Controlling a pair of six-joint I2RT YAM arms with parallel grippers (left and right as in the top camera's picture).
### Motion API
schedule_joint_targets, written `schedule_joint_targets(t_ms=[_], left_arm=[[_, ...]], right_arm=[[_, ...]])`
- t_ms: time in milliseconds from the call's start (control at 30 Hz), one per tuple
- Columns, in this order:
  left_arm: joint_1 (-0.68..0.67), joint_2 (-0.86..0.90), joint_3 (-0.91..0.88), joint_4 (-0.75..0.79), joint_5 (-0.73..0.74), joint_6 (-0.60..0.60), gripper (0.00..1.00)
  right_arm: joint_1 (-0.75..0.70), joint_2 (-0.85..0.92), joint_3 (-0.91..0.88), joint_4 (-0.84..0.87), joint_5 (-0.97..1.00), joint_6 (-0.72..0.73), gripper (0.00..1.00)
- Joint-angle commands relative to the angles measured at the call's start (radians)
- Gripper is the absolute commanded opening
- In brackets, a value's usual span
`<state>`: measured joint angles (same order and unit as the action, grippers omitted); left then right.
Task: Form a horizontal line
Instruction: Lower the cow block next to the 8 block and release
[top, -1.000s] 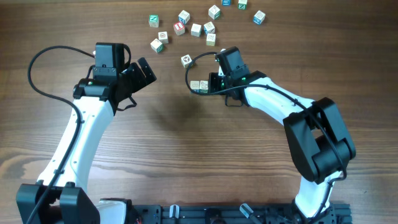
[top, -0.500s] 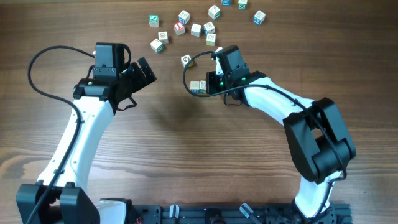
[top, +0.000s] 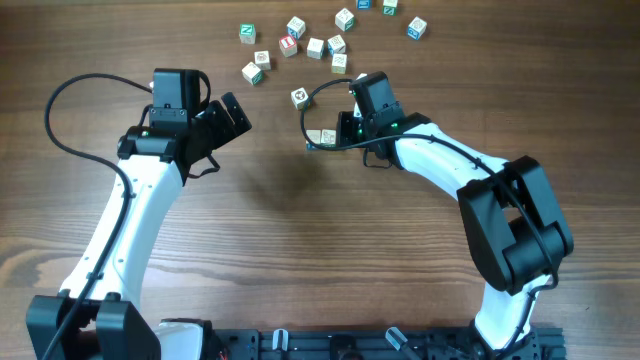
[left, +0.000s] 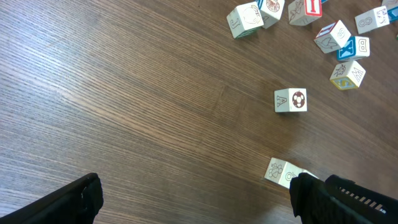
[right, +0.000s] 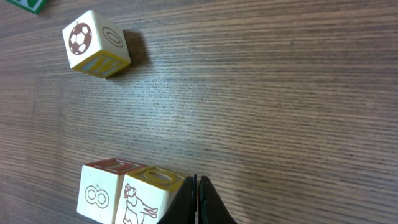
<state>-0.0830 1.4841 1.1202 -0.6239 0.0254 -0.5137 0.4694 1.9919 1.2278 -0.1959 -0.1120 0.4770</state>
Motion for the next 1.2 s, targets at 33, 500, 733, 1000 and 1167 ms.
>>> schedule_joint_targets(t_ms=[33, 500, 733, 1000, 1167], left_arm=[[0.002, -0.016, -0.001, 0.003, 0.008, 0.011, 1.00], [0.002, -0.016, -0.001, 0.002, 0.008, 0.011, 1.00], [0.002, -0.016, -0.001, 0.002, 0.008, 0.011, 1.00], [0.002, -0.016, -0.001, 0.003, 0.008, 0.011, 1.00], [0.002, -0.016, -0.001, 0.003, 0.008, 0.011, 1.00]], right_arm=[[-0.002, 0.014, 0.008, -0.006, -0.015, 0.020, 0.04], [-0.002, 0.014, 0.007, -0.006, -0.045, 0.020, 0.04], [-0.002, 0.048, 0.007, -0.001, -0.046, 0.038, 0.04], [-0.002, 0.064, 0.007, 0.001, -0.046, 0.058, 0.04], [-0.002, 0.064, 0.008, 0.032, -0.103, 0.045, 0.04]])
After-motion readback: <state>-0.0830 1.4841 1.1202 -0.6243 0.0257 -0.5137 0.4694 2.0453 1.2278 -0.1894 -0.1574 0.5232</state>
